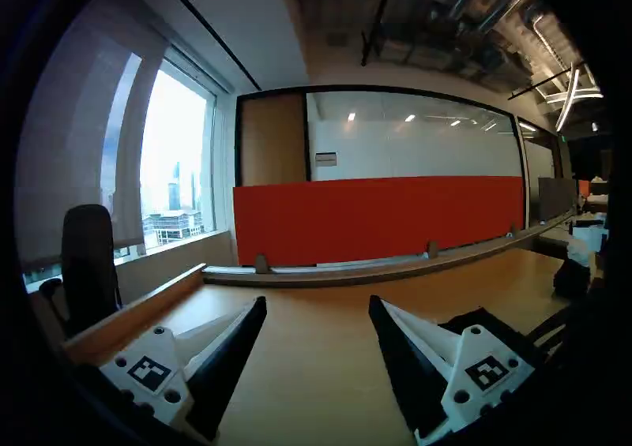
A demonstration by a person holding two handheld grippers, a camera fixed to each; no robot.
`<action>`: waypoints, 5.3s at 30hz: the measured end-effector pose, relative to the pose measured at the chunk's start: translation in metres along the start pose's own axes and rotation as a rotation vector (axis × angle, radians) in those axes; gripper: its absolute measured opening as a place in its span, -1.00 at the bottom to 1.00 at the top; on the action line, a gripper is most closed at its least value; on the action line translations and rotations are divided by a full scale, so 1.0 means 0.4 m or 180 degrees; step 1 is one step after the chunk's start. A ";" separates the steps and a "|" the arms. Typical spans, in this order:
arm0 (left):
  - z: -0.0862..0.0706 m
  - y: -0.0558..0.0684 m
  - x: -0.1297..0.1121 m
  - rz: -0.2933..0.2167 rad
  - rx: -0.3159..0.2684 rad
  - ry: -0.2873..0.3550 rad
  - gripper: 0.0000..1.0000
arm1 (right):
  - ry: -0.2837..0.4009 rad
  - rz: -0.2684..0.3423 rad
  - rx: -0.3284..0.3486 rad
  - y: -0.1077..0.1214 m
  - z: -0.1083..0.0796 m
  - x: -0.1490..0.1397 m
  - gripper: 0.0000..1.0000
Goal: Fold towel
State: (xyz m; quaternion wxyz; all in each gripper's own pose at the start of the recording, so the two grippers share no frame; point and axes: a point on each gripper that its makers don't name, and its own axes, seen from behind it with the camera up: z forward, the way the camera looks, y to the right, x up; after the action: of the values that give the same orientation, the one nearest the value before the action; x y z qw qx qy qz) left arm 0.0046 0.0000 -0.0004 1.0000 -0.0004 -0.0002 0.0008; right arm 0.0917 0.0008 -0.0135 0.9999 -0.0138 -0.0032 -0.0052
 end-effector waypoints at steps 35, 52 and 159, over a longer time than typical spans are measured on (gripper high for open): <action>-0.045 0.172 0.114 0.0276 -0.1042 -0.0706 0.92 | -0.0748 -0.0525 0.0981 -0.108 -0.055 0.168 1.00; -0.077 0.246 -0.005 0.0531 -0.1495 -0.1014 0.92 | -0.1219 -0.0849 0.1668 -0.208 -0.102 0.016 1.00; -0.163 0.385 -0.615 0.0774 -0.2040 -0.2553 0.50 | -0.2556 -0.1064 0.2466 -0.270 -0.229 -0.618 0.09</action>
State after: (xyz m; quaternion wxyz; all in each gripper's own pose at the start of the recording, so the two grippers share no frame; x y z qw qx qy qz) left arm -0.2418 0.1534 -0.0658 0.8638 -0.3058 -0.3830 0.1167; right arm -0.1562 -0.1071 -0.1037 0.8381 0.3528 -0.3858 -0.1558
